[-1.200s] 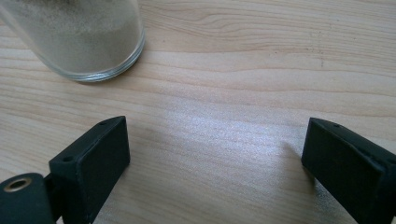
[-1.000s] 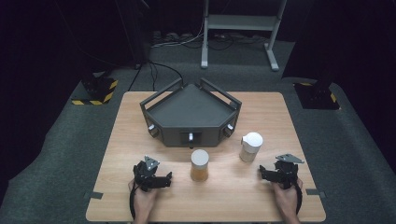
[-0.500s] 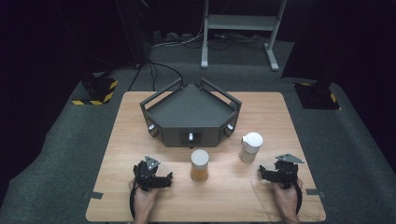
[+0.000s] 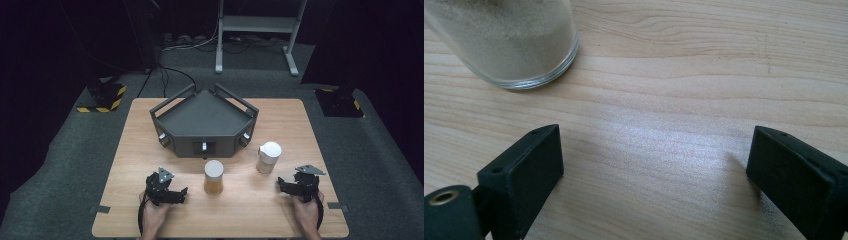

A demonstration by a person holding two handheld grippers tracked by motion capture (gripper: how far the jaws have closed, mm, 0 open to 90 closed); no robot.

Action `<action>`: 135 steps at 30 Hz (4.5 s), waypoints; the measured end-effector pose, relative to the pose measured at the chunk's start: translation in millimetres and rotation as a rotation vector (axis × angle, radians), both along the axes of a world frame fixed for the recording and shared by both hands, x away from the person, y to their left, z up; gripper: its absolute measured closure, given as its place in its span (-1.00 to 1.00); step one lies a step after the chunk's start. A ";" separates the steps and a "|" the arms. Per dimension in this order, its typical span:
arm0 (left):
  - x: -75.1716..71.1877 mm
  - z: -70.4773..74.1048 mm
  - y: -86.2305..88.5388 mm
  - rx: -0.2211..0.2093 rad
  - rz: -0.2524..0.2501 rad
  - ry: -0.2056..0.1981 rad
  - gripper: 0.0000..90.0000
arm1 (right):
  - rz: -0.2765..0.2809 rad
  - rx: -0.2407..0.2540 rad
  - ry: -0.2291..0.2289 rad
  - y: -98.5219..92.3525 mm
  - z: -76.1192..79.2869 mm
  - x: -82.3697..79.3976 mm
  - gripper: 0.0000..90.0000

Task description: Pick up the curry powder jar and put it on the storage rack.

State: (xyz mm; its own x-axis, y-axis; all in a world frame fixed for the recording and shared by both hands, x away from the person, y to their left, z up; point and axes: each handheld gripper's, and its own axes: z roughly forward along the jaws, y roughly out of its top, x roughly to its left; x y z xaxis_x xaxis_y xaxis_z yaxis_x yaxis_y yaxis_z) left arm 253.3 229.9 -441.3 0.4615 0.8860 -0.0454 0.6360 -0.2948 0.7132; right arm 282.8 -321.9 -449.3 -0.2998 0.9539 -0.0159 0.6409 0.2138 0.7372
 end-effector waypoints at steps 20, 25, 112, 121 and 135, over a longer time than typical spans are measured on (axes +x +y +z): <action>5.5 4.5 -29.9 -0.033 -0.176 0.004 -0.99 | 0.000 0.000 0.000 0.0 0.0 0.0 -0.83; 11.2 5.7 -39.4 -0.037 -0.217 0.000 -0.99 | 0.000 0.000 0.000 0.0 0.0 0.0 -0.83; 23.3 11.6 -77.1 -0.116 -0.223 -0.140 -0.30 | 0.001 0.002 0.000 -0.5 -0.1 0.0 -0.83; 24.1 25.1 -75.5 -0.106 -0.243 -0.134 -0.30 | 0.000 0.002 -0.001 -0.6 -0.1 -0.1 -0.83; 33.2 68.2 -71.3 -0.089 -0.289 -0.124 -0.29 | 0.000 0.003 -0.001 -0.7 0.0 -0.1 -0.83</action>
State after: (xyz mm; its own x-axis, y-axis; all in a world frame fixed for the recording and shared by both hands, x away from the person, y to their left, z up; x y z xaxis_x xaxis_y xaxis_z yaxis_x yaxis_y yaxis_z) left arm 286.4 158.7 -373.1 0.7003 0.7125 -0.0446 0.4420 -0.3836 0.8108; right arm 282.7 -322.5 -449.3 -0.3002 0.9538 -0.0134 0.6405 0.2120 0.7381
